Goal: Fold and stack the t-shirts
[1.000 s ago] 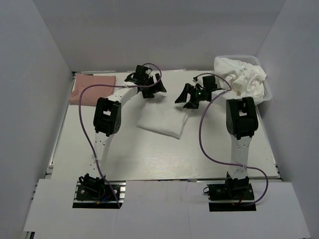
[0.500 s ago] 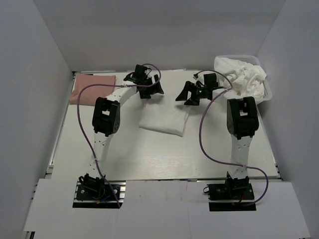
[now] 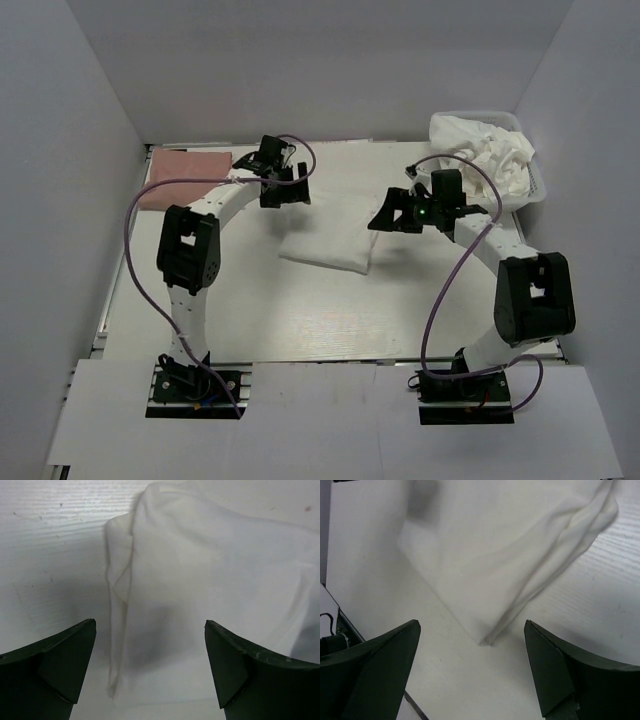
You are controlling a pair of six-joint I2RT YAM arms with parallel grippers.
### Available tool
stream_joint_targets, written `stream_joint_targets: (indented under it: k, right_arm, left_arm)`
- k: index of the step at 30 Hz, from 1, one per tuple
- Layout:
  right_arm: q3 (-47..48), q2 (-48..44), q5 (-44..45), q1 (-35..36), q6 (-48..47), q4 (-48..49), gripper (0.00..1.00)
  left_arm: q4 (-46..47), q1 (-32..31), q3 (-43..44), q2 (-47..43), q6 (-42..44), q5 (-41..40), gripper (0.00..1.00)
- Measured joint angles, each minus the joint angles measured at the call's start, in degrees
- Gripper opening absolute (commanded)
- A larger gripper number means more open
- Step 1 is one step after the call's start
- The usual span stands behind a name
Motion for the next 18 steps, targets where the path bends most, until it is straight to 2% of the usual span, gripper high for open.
stream_joint_targets:
  k: [6, 12, 13, 16, 17, 18]
  right_arm:
    - [-4.7, -5.8, 2.0, 0.0, -2.1, -3.8, 0.9]
    - [-5.7, -11.9, 5.6, 0.0, -4.8, -6.5, 0.9]
    - [-5.8, -12.1, 6.3, 0.0, -5.2, -6.9, 0.9]
    - [-6.9, -12.3, 7.6, 0.0, -5.7, -7.4, 0.9]
    - [-7.5, -12.3, 8.0, 0.0, -5.8, -7.5, 0.9]
    - [-7.9, -12.3, 8.3, 0.0, -5.8, -7.6, 0.9]
  left_arm:
    - [-3.6, -0.3, 2.5, 8.9, 2.9, -1.4, 0.98]
    - [-2.7, -1.3, 4.0, 10.5, 5.3, 0.3, 0.83]
    - [-2.5, -1.5, 4.0, 10.6, 5.7, 0.3, 0.74]
    - [-1.5, -2.3, 3.7, 10.8, 6.6, 0.1, 0.58]
    - [-1.1, -2.7, 3.5, 10.8, 6.8, 0.0, 0.48]
    - [-0.8, -3.0, 3.3, 10.8, 6.7, -0.1, 0.42]
